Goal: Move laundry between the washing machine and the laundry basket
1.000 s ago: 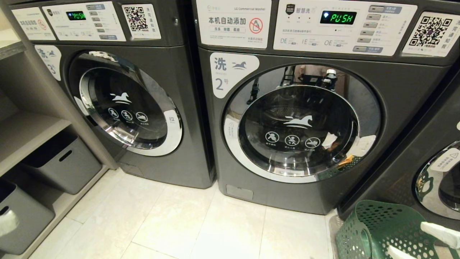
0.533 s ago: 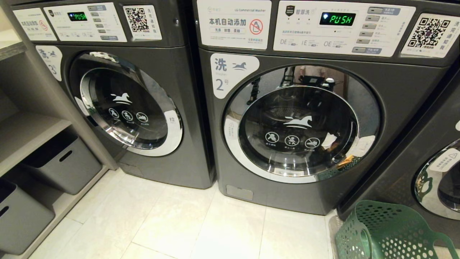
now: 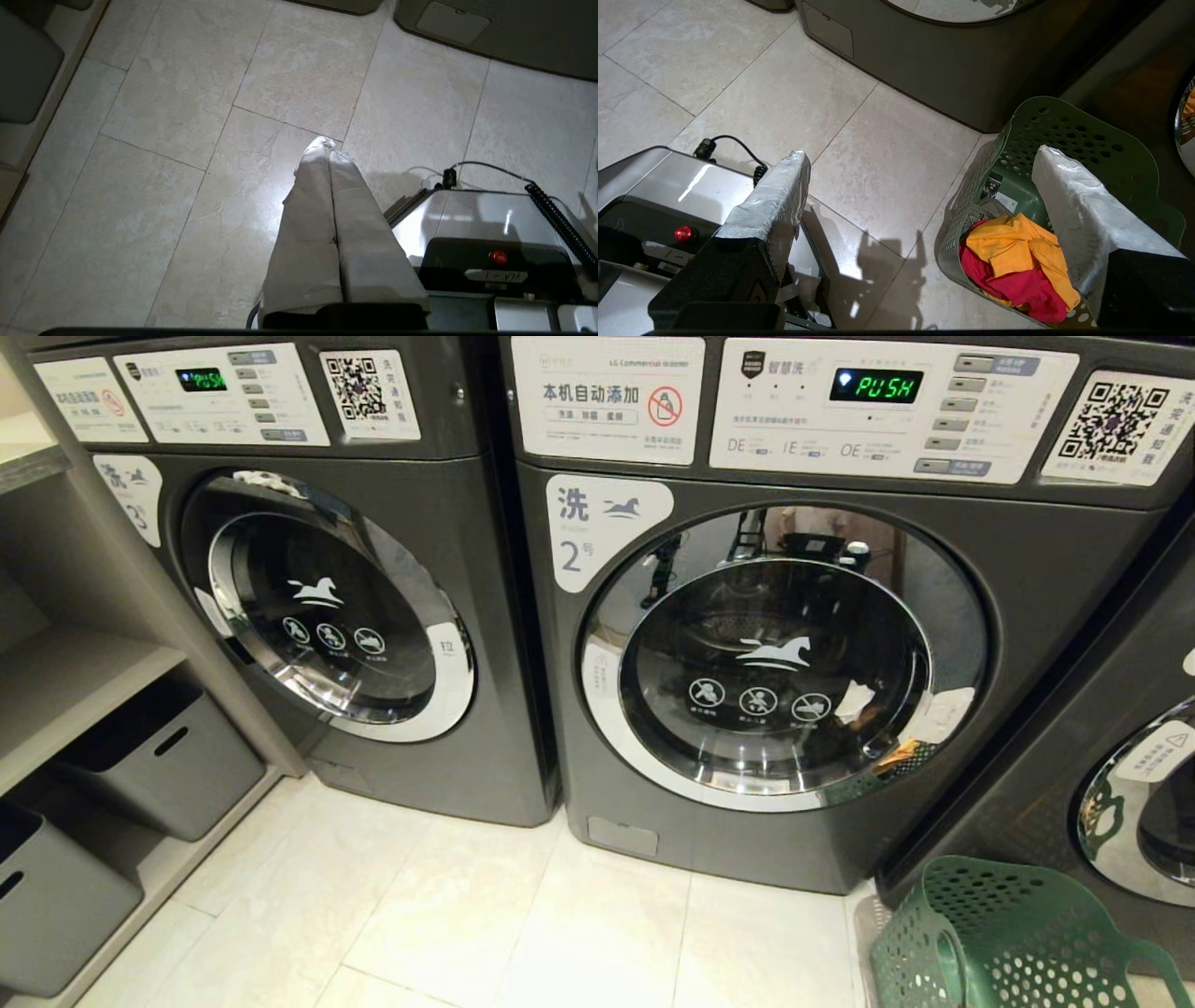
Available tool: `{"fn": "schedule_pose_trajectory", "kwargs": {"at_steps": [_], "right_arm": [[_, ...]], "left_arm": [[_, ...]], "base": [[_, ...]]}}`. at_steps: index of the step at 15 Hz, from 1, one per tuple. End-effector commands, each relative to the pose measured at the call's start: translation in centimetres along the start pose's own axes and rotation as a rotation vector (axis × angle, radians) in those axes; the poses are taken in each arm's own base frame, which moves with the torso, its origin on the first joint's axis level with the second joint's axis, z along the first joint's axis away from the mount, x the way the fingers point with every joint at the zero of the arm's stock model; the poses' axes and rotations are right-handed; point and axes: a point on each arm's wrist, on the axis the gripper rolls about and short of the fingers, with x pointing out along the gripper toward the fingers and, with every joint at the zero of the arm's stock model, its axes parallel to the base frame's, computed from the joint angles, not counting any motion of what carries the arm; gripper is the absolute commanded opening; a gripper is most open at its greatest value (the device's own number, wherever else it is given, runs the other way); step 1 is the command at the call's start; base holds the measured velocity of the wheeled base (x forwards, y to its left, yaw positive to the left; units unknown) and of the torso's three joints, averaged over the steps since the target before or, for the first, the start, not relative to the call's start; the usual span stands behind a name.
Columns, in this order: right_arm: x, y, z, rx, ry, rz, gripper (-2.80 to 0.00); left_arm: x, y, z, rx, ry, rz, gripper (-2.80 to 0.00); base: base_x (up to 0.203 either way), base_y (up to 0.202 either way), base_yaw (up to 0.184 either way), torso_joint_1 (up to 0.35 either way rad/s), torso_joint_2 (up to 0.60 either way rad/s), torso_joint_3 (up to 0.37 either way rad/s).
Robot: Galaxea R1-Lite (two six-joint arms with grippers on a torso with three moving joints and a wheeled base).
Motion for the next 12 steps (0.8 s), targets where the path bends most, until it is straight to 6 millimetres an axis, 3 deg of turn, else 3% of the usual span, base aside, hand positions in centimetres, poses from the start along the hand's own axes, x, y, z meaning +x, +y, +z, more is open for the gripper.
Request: {"fn": "schedule_pose_trajectory", "kwargs": {"at_steps": [1,7,9,12], "right_arm": [[0.0,0.0,0.0,0.004,0.005,0.003,0.0],[0.0,0.0,-0.1,0.003,0.008,0.005,0.0],[0.0,0.0,-0.1,0.003,0.007,0.011,0.0],[0.0,0.0,-0.1,0.013,-0.003,0.039,0.0]], "left_arm": [[0.2,0.0,-2.4,0.029,0.01,-0.05,-2.8],[0.7,-1.0,-4.3,0.012,0.078,0.198,-2.8],[1.5,-1.4,-4.7,0.02,0.039,0.108,-2.8],[3.2,-1.9,-4.0,0.08,-0.267,-0.139,-2.8]], "base": [[0.0,0.0,0.0,0.0,0.0,0.0],[0.0,0.0,0.0,0.0,0.0,0.0],[0.0,0.0,0.0,0.0,0.0,0.0],[0.0,0.0,0.0,0.0,0.0,0.0]]}}
